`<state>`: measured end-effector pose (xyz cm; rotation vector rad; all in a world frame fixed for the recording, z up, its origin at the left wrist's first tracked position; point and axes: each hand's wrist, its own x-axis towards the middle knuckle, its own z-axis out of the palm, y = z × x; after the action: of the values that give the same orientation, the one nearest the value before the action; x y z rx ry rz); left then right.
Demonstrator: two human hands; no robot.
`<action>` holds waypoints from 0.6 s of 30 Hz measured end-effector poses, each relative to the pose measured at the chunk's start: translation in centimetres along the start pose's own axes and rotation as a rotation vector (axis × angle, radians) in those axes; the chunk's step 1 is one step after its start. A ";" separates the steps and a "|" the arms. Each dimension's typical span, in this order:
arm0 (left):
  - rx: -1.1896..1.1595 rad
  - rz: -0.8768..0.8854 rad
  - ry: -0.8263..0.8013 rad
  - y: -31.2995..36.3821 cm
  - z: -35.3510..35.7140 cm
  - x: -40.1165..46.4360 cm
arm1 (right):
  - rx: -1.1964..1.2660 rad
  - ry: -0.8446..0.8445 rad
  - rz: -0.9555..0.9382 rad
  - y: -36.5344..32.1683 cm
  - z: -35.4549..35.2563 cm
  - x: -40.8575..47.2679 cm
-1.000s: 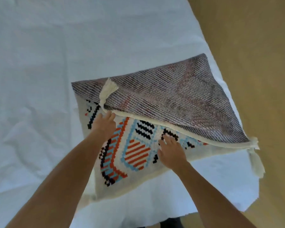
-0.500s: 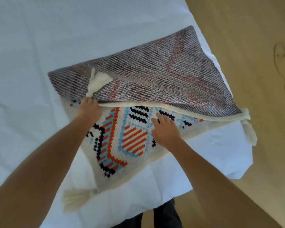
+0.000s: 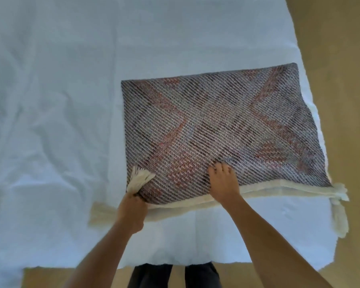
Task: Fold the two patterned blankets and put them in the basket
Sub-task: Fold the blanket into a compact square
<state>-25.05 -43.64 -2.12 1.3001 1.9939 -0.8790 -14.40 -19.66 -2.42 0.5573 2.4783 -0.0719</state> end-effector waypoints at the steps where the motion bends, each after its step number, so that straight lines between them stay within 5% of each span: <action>1: -0.051 -0.038 0.019 0.4 0.0 0.1 | -0.005 -0.007 -0.020 0.2 0.3 0.0; 6: -0.243 -0.170 0.095 2.0 0.4 0.8 | -0.031 -0.002 -0.119 1.4 1.8 -0.7; 8: -0.147 -0.167 0.083 2.4 1.3 1.4 | -0.061 0.004 -0.159 1.7 2.6 -1.4; 18: -0.226 -0.365 -0.311 2.9 2.2 -1.2 | -0.052 0.118 -0.209 2.3 5.6 -2.5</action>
<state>-21.67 -45.14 -3.16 0.6401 2.0349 -0.9231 -8.57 -19.52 -5.46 0.2865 2.6379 -0.0583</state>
